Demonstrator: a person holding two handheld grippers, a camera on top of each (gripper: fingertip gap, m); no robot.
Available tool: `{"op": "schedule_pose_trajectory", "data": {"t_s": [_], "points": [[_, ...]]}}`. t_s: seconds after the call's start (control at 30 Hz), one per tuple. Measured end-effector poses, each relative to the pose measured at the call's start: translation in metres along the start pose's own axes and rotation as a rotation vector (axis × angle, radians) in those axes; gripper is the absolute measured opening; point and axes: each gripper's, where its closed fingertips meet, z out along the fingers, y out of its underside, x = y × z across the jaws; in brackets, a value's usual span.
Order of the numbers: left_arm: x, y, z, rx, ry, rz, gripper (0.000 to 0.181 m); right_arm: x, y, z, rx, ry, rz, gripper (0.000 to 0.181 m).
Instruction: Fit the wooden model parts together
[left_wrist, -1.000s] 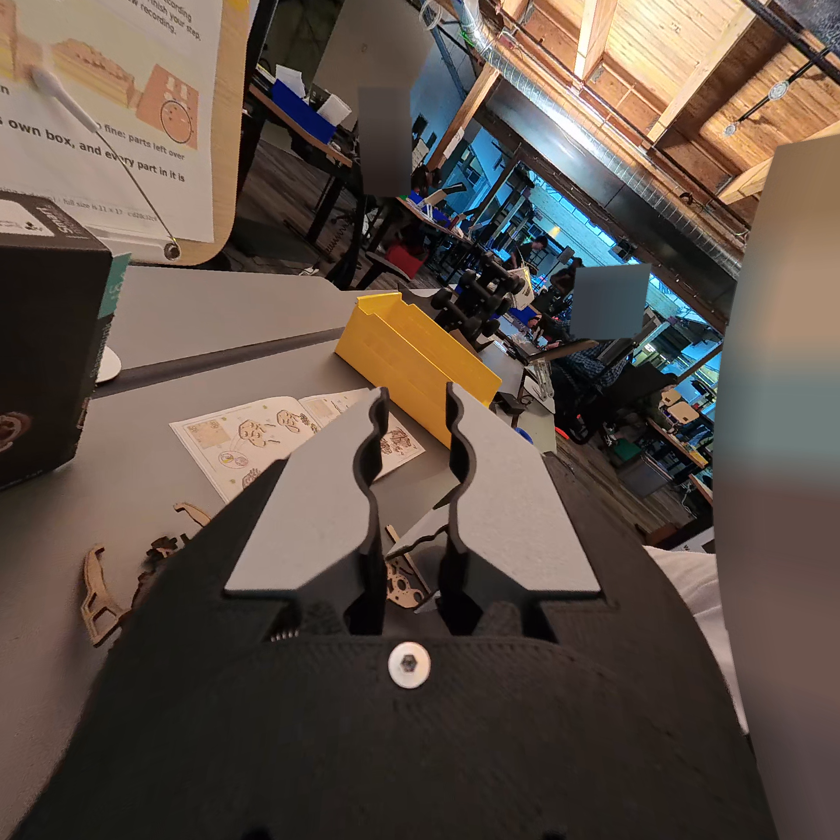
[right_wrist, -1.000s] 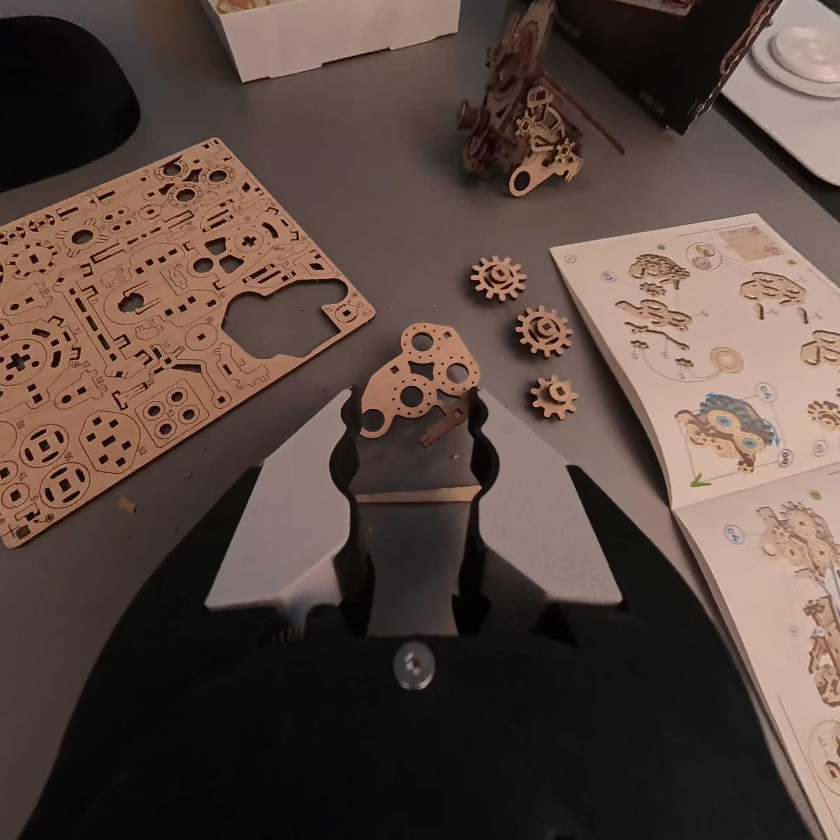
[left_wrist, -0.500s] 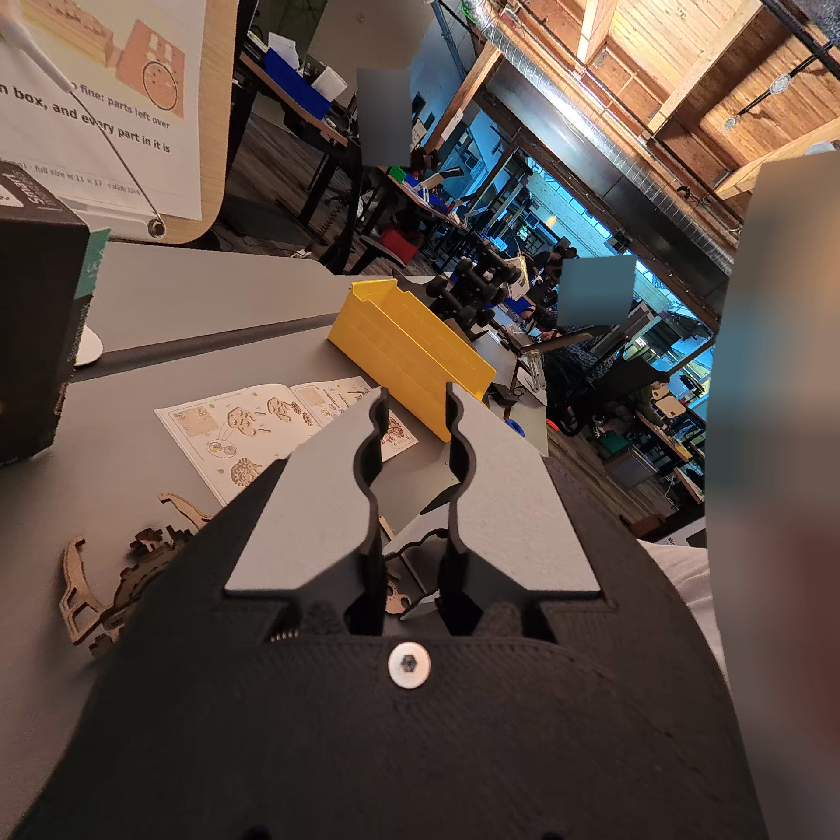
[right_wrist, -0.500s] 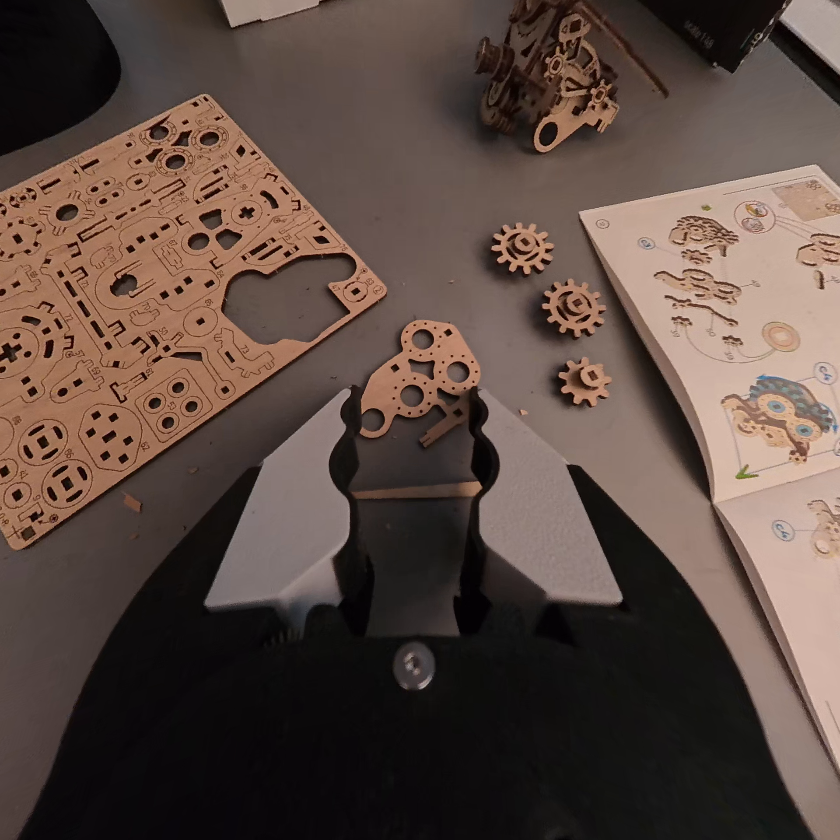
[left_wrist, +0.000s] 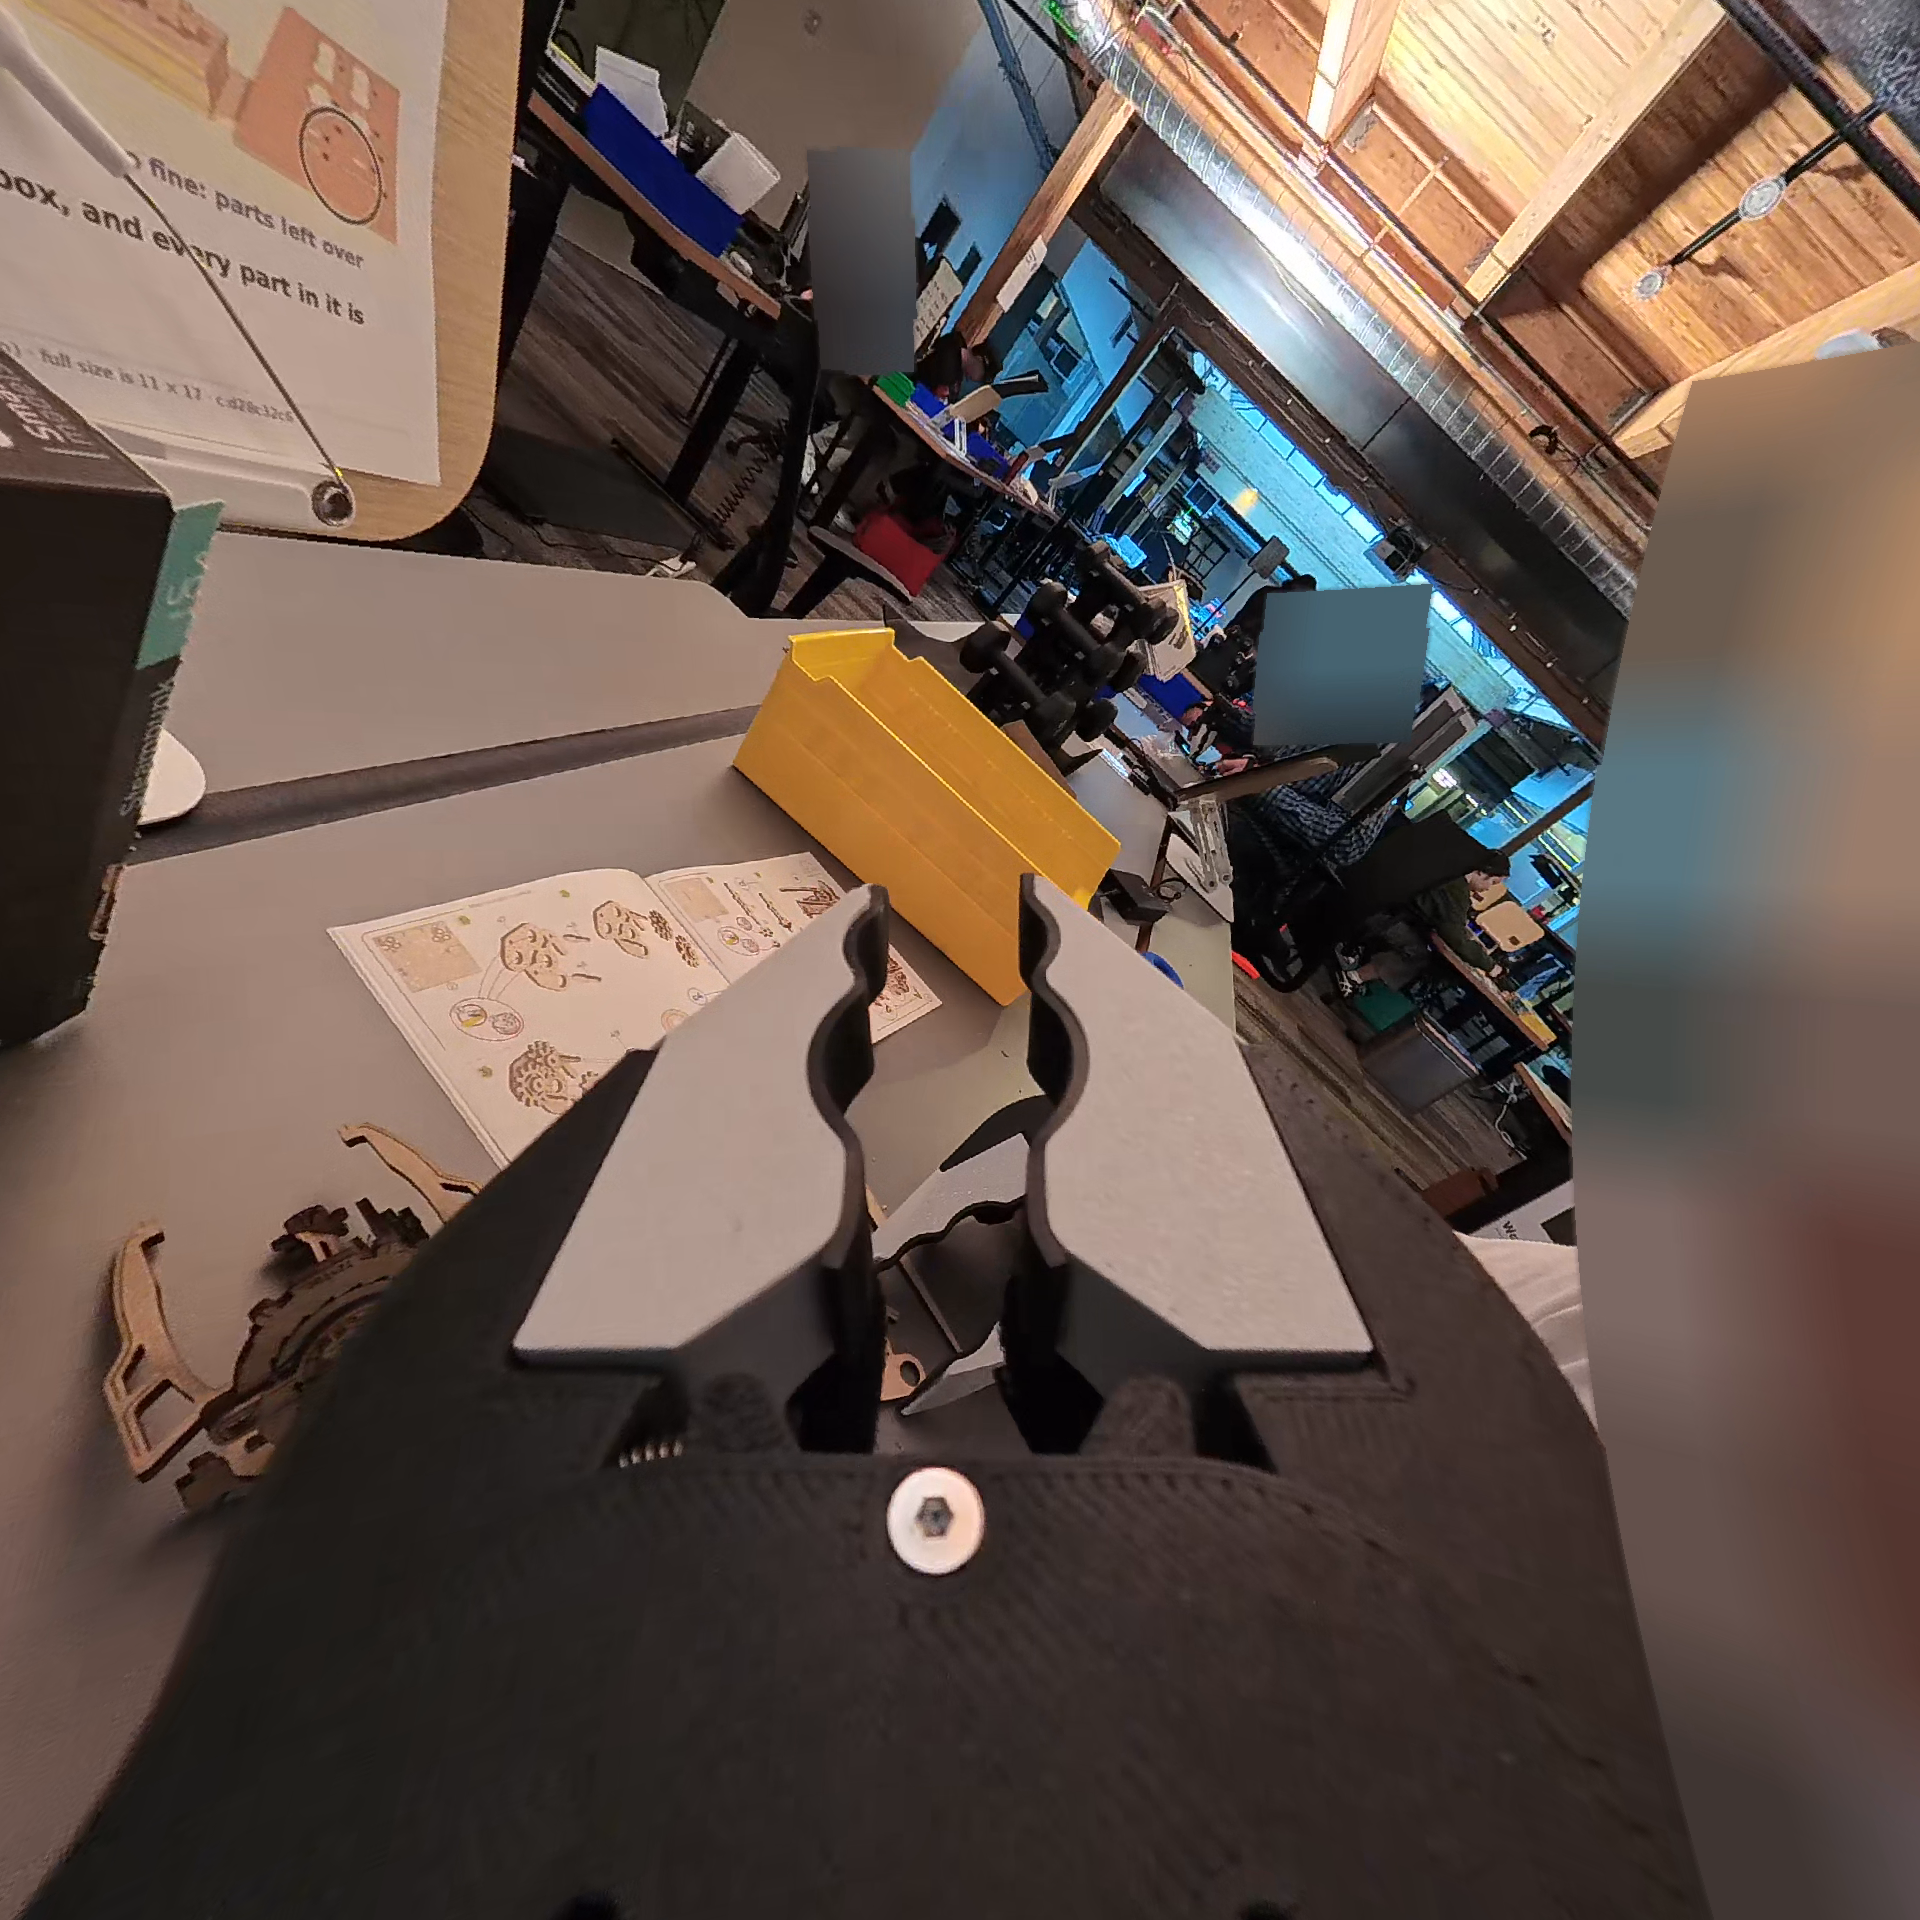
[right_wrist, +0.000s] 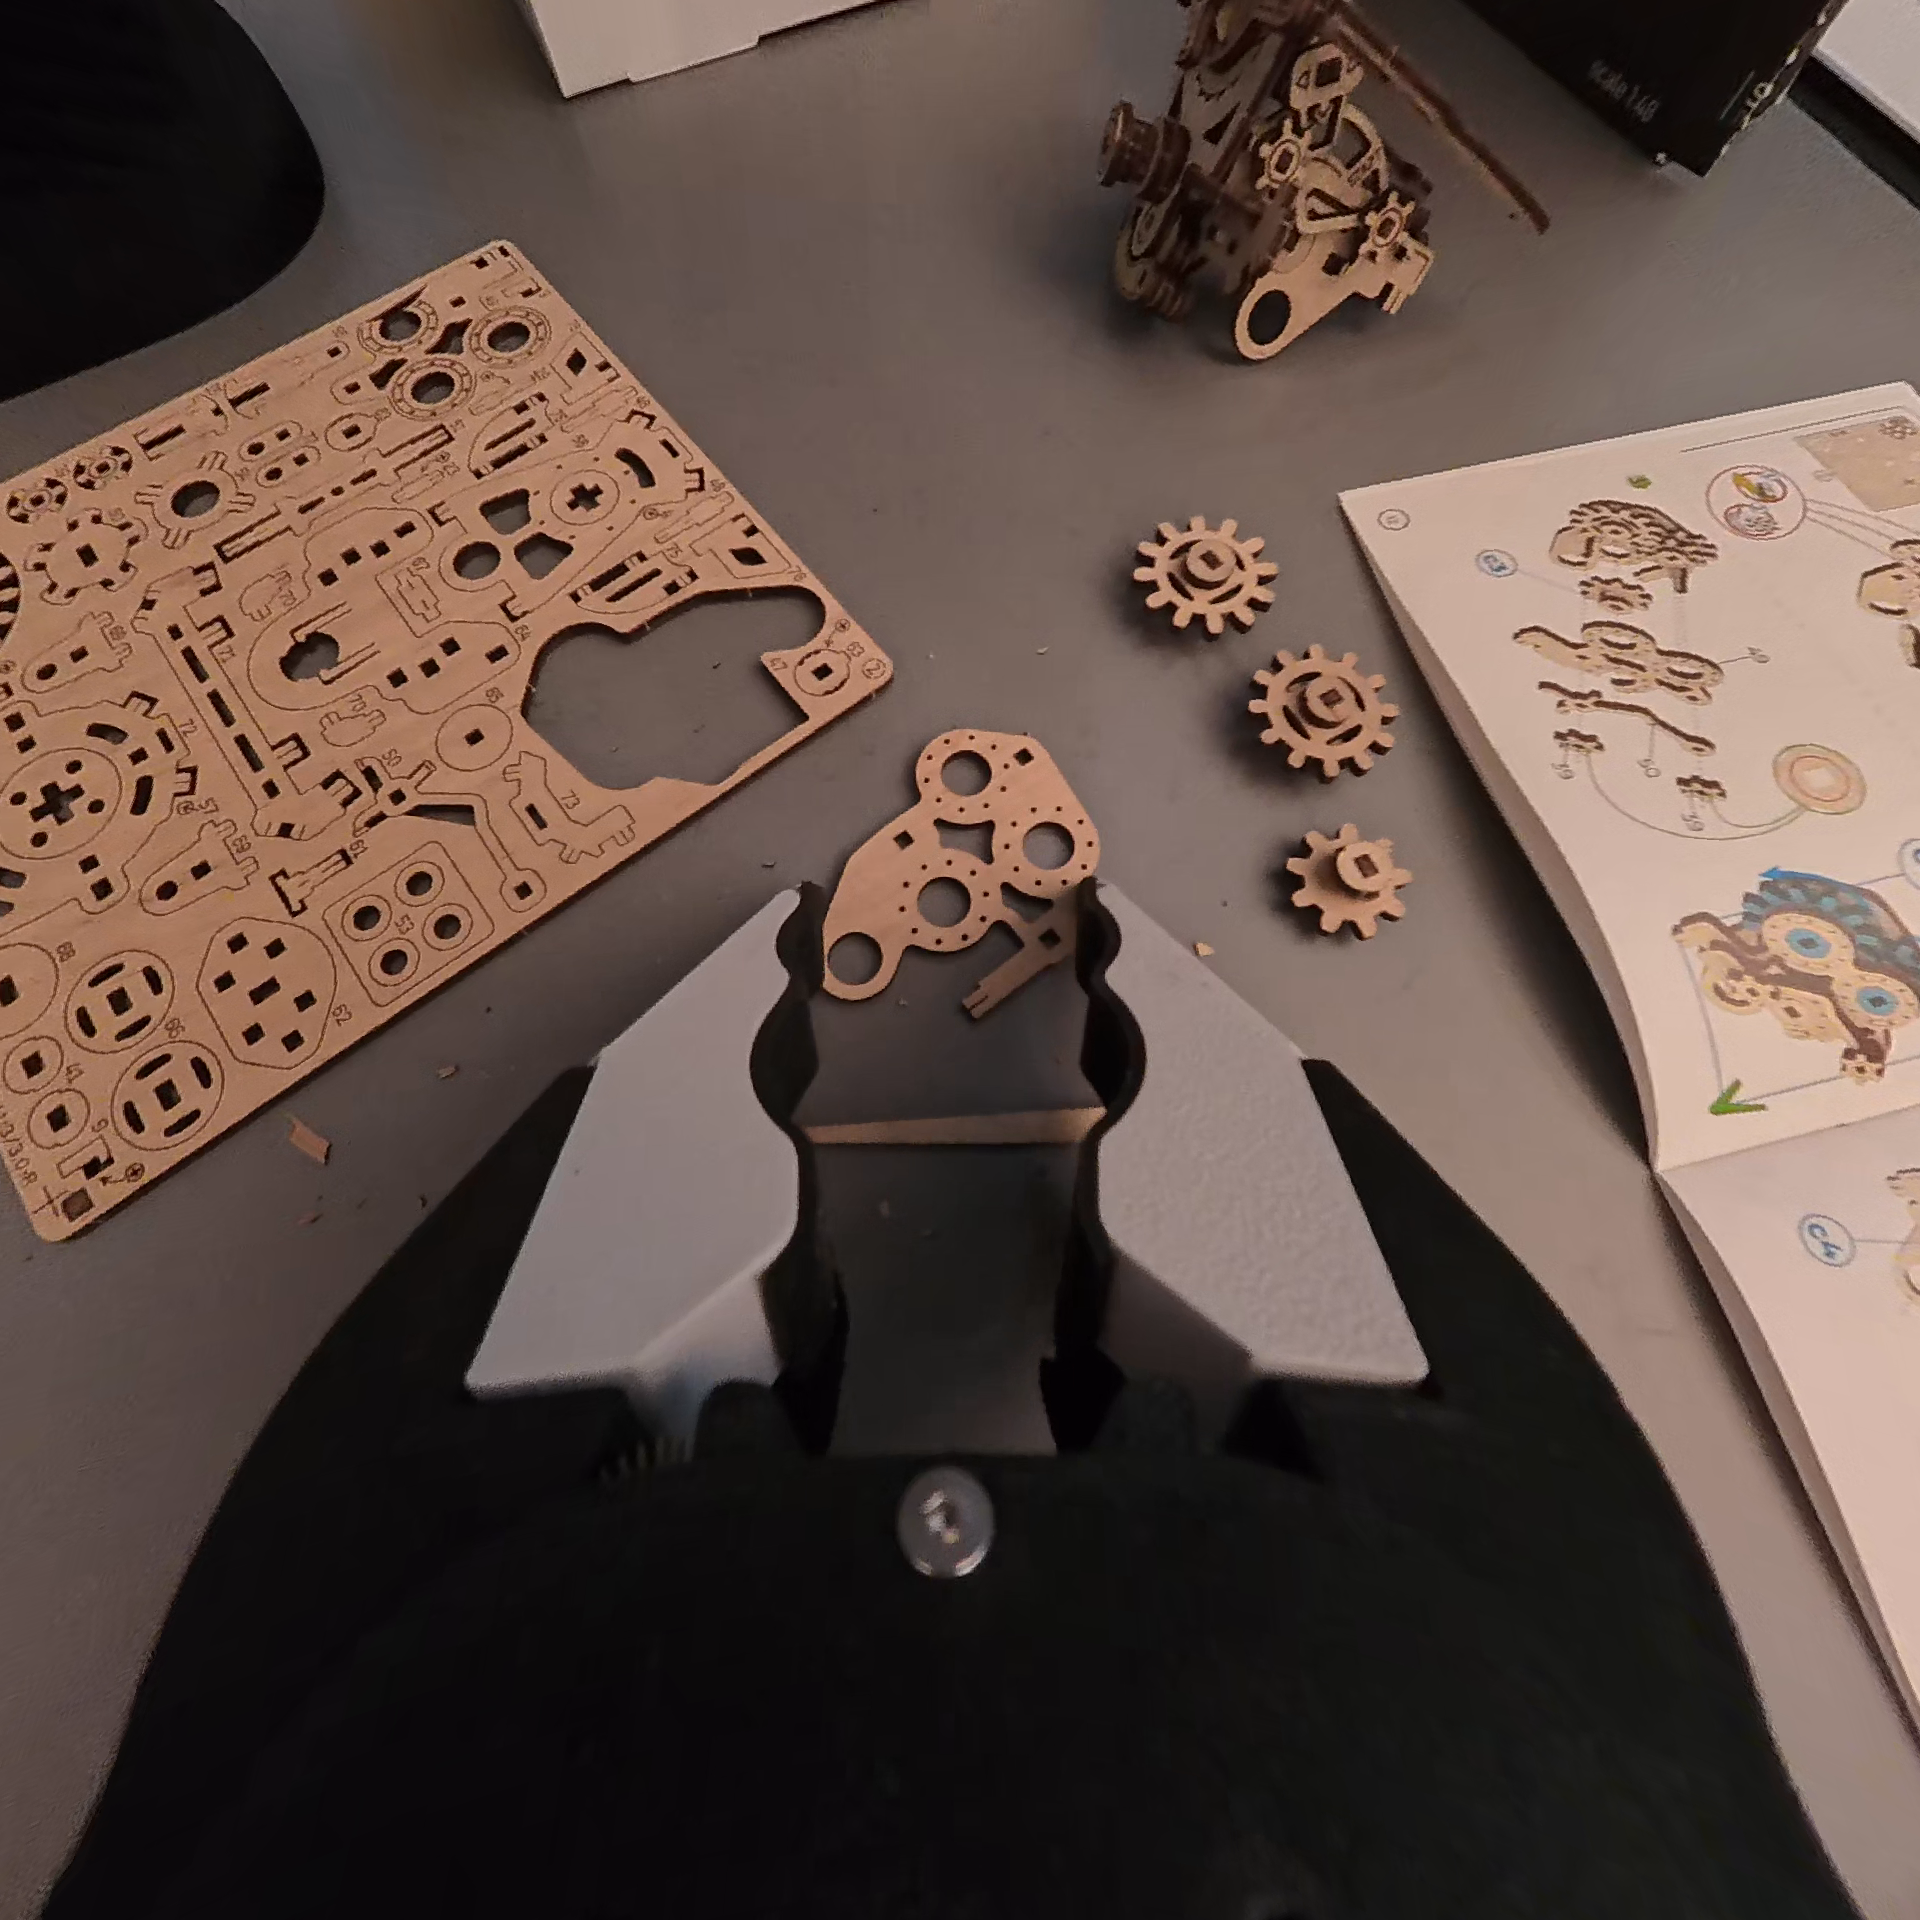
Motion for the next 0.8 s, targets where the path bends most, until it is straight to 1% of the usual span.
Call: {"op": "schedule_pose_trajectory", "data": {"t_s": [0.13, 0.23, 0.3, 0.37, 0.4, 0.47, 0.57, 0.73, 0.8], "points": [[0.0, 0.0, 0.0, -0.004, 0.003, -0.004, 0.024, -0.001, 0.0, 0.0, 0.003, -0.011, 0.003, 0.05], [0.001, -0.001, -0.001, -0.002, 0.002, -0.001, 0.024, -0.005, -0.003, -0.001, 0.017, -0.029, -0.015, 0.058], [0.002, -0.002, -0.003, 0.001, 0.001, 0.003, 0.025, -0.007, -0.014, -0.008, 0.074, -0.023, -0.049, 0.06], [0.004, -0.005, -0.006, 0.005, 0.001, 0.007, 0.025, -0.005, -0.03, -0.02, 0.157, 0.024, -0.106, 0.059], [0.005, -0.006, -0.007, 0.009, 0.003, 0.009, 0.025, -0.009, -0.038, -0.025, 0.204, 0.024, -0.139, 0.059], [0.007, -0.009, -0.011, 0.011, 0.008, 0.014, 0.026, -0.024, -0.048, -0.031, 0.27, -0.023, -0.195, 0.054], [0.011, -0.013, -0.016, -0.001, 0.015, 0.034, 0.026, -0.045, -0.044, -0.026, 0.25, -0.104, -0.263, 0.047], [0.018, -0.028, -0.032, 0.015, -0.093, 0.196, 0.026, -0.056, -0.037, -0.019, 0.195, -0.088, -0.386, 0.042], [0.03, -0.035, -0.04, 0.037, -0.085, 0.224, 0.026, -0.059, -0.041, -0.019, 0.214, -0.092, -0.401, 0.039]]}}
